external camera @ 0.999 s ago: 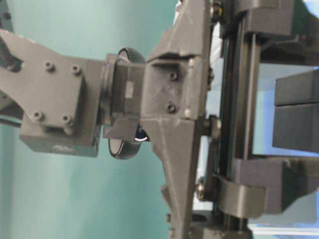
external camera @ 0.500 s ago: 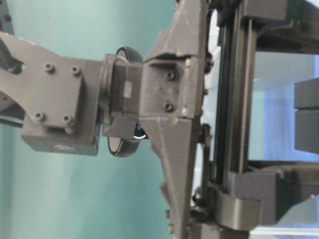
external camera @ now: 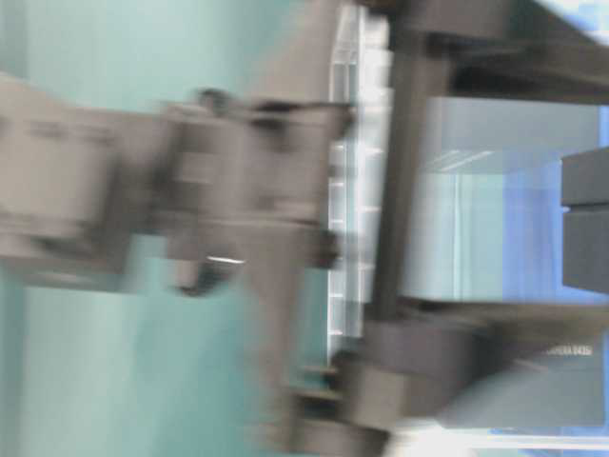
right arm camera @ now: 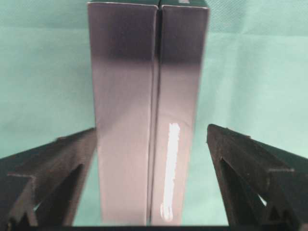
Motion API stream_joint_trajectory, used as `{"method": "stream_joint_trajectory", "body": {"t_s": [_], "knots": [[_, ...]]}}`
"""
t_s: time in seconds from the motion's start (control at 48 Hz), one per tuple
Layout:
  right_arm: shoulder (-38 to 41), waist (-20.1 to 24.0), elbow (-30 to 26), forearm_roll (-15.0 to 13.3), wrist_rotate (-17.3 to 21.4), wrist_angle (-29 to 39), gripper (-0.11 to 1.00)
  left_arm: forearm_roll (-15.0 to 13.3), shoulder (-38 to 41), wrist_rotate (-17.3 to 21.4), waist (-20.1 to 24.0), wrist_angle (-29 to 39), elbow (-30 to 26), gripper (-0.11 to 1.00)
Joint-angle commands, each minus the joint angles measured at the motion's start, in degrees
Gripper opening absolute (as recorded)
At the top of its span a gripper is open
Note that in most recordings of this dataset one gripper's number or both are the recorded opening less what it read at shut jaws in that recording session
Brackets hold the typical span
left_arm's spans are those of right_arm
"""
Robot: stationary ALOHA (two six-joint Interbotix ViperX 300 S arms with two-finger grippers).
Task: Take the box out of the case with the right arm.
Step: 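Carry the box toward the front and lower it onto the table, then open the right gripper to release the box and withdraw right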
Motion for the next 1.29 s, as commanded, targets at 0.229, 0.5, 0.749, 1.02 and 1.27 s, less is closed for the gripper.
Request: {"method": "stream_joint_trajectory", "body": {"t_s": [0.229, 0.5, 0.749, 1.02, 1.27], "knots": [[-5.7, -0.6, -12.7, -4.4, -0.9, 15.7, 0.95, 0.1, -0.2, -0.1, 0.2, -0.3, -1.1, 0.11], [-5.1, -1.0, -17.8, -5.2, -4.1, 21.4, 0.95, 0.0, -0.2, -0.1, 0.2, -0.3, -1.1, 0.11], [-5.4, -0.7, -17.3, -4.9, -6.7, 22.7, 0.95, 0.0, -0.2, -0.1, 0.2, -0.3, -1.1, 0.11], [-11.0, -0.2, -10.0, -4.4, -7.6, 25.6, 0.95, 0.1, -0.2, -0.1, 0.2, -0.3, -1.1, 0.11], [-20.7, 1.3, 2.6, -4.4, -6.0, 22.9, 0.95, 0.1, -0.2, -0.1, 0.2, -0.1, -1.1, 0.11]]}}
